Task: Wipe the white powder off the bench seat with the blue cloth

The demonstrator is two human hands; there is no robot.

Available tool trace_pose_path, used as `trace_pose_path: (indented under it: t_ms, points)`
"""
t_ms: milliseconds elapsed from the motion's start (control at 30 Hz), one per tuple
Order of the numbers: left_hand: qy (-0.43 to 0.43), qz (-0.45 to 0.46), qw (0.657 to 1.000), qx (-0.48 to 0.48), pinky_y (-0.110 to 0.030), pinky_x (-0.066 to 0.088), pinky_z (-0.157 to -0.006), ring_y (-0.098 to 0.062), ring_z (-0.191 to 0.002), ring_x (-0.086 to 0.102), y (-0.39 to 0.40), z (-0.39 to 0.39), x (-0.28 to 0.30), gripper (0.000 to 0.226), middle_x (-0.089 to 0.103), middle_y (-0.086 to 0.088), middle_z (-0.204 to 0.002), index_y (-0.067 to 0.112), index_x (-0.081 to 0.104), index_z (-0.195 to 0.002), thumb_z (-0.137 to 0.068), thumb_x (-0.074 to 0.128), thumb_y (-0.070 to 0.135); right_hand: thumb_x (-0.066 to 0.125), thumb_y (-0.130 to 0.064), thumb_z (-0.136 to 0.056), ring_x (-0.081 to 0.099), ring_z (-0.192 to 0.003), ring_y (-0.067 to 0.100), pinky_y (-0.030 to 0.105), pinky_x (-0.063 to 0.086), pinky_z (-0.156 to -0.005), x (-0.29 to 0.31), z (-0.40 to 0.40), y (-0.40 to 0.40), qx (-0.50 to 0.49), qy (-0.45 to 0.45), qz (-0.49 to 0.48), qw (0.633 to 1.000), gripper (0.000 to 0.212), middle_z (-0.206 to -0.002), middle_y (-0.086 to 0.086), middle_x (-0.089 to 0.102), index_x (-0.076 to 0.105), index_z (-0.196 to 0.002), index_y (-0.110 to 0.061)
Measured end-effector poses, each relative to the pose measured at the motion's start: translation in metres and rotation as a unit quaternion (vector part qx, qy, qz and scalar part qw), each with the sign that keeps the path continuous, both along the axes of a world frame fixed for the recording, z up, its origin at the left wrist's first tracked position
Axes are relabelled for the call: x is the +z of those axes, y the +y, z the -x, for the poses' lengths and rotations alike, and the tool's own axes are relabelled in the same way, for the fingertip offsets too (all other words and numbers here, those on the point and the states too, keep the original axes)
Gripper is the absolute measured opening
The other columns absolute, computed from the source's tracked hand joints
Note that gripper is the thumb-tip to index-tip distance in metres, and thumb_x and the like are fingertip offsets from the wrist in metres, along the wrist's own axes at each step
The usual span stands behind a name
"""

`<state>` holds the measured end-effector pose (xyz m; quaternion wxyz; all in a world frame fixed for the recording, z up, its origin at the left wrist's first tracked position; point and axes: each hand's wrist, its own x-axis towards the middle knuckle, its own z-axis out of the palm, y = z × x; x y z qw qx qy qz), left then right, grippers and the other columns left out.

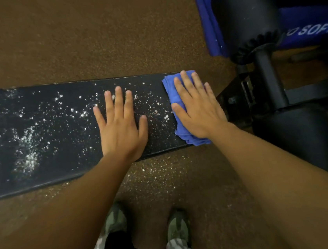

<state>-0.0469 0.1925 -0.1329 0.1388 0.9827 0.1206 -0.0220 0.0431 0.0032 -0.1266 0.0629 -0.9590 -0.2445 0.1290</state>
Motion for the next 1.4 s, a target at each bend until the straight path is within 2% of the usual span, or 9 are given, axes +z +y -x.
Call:
trace_pose_path:
  t_ms: [100, 467, 600, 733, 933, 1033, 1133, 1233, 1400]
  points:
    - [0.007, 0.006, 1.000, 0.019, -0.055, -0.002, -0.118, -0.025, -0.149, -0.008, 0.006, 0.007, -0.001, 0.066, 0.004, -0.007, -0.163, 0.016, 0.011, -0.154, -0.097, 0.025, 0.046, 0.020, -0.055, -0.098, -0.009, -0.149, 0.024, 0.048, 0.000, -0.120, -0.007, 0.013, 0.003, -0.031, -0.024, 0.001, 0.999, 0.072, -0.163, 0.005, -0.005, 0.003, -0.155, -0.015]
    - [0.022, 0.009, 0.998, 0.051, -0.051, -0.002, -0.120, -0.023, -0.149, -0.010, 0.022, 0.008, -0.003, 0.065, -0.001, -0.005, -0.163, 0.018, 0.008, -0.154, -0.096, 0.022, 0.044, 0.025, -0.038, -0.099, -0.008, -0.149, 0.028, 0.050, 0.000, -0.120, -0.008, -0.013, 0.037, -0.097, -0.020, 0.009, 0.995, 0.065, -0.163, 0.008, -0.004, 0.004, -0.154, -0.012]
    - [0.020, 0.015, 0.999, 0.048, -0.050, -0.002, -0.120, -0.023, -0.149, -0.010, 0.024, 0.009, -0.004, 0.065, 0.001, -0.005, -0.164, 0.019, 0.010, -0.154, -0.096, 0.025, 0.044, 0.017, -0.042, -0.099, -0.010, -0.149, 0.027, 0.049, 0.000, -0.120, -0.007, 0.016, 0.034, -0.062, -0.032, 0.018, 0.997, 0.065, -0.162, 0.009, -0.008, -0.003, -0.154, -0.013]
    - [0.020, 0.018, 0.998, 0.048, -0.050, -0.002, -0.120, -0.021, -0.149, -0.010, 0.024, 0.010, -0.004, 0.065, 0.001, -0.004, -0.164, 0.019, 0.011, -0.154, -0.095, 0.025, 0.045, 0.015, -0.041, -0.095, -0.016, -0.148, 0.021, 0.046, -0.001, -0.120, -0.002, 0.059, -0.005, -0.018, 0.014, 0.012, 1.000, 0.066, -0.162, 0.003, -0.010, -0.002, -0.154, -0.016]
    - [0.028, 0.019, 0.998, 0.049, -0.049, -0.003, -0.120, -0.022, -0.149, -0.011, 0.025, 0.008, -0.003, 0.066, 0.001, -0.004, -0.164, 0.019, 0.012, -0.154, -0.095, 0.025, 0.045, 0.022, -0.038, -0.099, -0.004, -0.149, 0.031, 0.049, 0.001, -0.120, -0.008, -0.030, 0.046, -0.168, -0.009, 0.020, 0.986, 0.064, -0.163, 0.013, -0.001, 0.003, -0.154, -0.009]
    - [0.027, 0.022, 0.998, 0.051, -0.049, -0.003, -0.120, -0.022, -0.149, -0.009, 0.025, 0.006, -0.003, 0.067, 0.003, -0.004, -0.164, 0.019, 0.015, -0.153, -0.093, 0.028, 0.045, 0.018, -0.041, -0.098, -0.008, -0.148, 0.032, 0.050, 0.001, -0.120, -0.010, 0.006, 0.067, -0.072, -0.034, 0.029, 0.996, 0.068, -0.162, 0.016, -0.006, -0.001, -0.153, -0.006]
    - [0.023, 0.027, 0.998, 0.048, -0.049, -0.002, -0.120, -0.022, -0.149, -0.007, 0.024, 0.008, -0.001, 0.067, 0.005, -0.004, -0.163, 0.018, 0.017, -0.153, -0.093, 0.028, 0.045, 0.016, -0.042, -0.097, -0.010, -0.148, 0.029, 0.048, 0.002, -0.120, -0.004, 0.048, 0.034, 0.020, -0.010, 0.027, 0.999, 0.068, -0.161, 0.015, -0.007, -0.002, -0.153, -0.007]
    - [0.023, 0.027, 0.998, 0.051, -0.049, -0.003, -0.120, -0.021, -0.149, -0.009, 0.025, 0.008, -0.001, 0.067, 0.004, -0.004, -0.164, 0.019, 0.015, -0.153, -0.093, 0.026, 0.046, 0.019, -0.041, -0.097, -0.007, -0.149, 0.029, 0.050, 0.007, -0.120, -0.006, 0.029, 0.003, -0.045, -0.011, 0.034, 0.998, 0.068, -0.162, 0.014, -0.003, 0.001, -0.152, -0.006]
    - [0.018, 0.019, 0.998, 0.055, -0.050, -0.002, -0.120, -0.024, -0.150, -0.006, 0.021, 0.008, -0.002, 0.066, 0.006, -0.005, -0.163, 0.018, 0.016, -0.153, -0.094, 0.027, 0.043, 0.024, -0.039, -0.099, -0.006, -0.148, 0.033, 0.050, 0.002, -0.120, -0.009, 0.000, 0.038, -0.153, -0.020, 0.036, 0.987, 0.069, -0.162, 0.018, -0.004, 0.001, -0.152, -0.003]
